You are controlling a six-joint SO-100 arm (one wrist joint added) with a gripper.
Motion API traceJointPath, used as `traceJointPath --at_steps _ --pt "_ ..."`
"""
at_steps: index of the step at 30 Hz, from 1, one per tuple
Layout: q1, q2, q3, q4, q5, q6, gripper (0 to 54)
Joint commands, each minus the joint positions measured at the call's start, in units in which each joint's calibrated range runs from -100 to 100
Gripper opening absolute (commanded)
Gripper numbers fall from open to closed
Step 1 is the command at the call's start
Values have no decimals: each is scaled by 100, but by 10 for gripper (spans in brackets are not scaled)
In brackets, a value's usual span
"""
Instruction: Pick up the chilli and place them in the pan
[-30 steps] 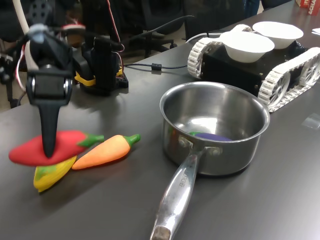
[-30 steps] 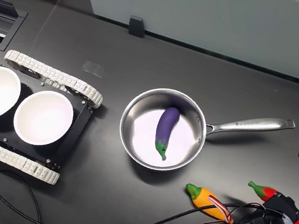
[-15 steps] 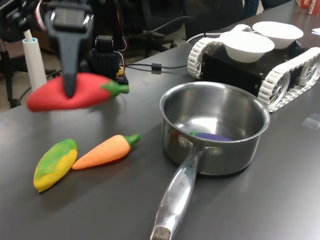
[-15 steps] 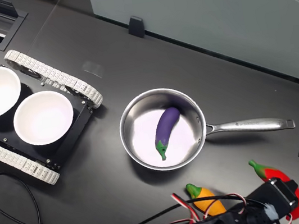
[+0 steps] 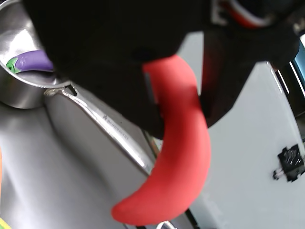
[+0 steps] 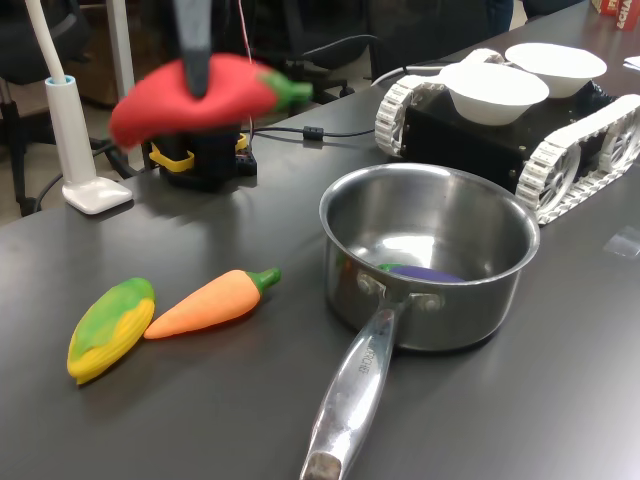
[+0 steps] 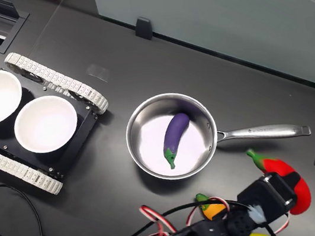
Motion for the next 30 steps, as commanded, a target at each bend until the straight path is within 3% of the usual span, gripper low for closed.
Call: traceJointPath --at_steps 1,9,15,30 --pt "-323 -791 -163 11 -68 -18 0" --pt "-1000 -1416 300 -168 -171 -34 0" --pt "-1149 -1837 764 -194 -254 -749 0" --pt "-2468 -2546 1818 -655 -313 -774 0"
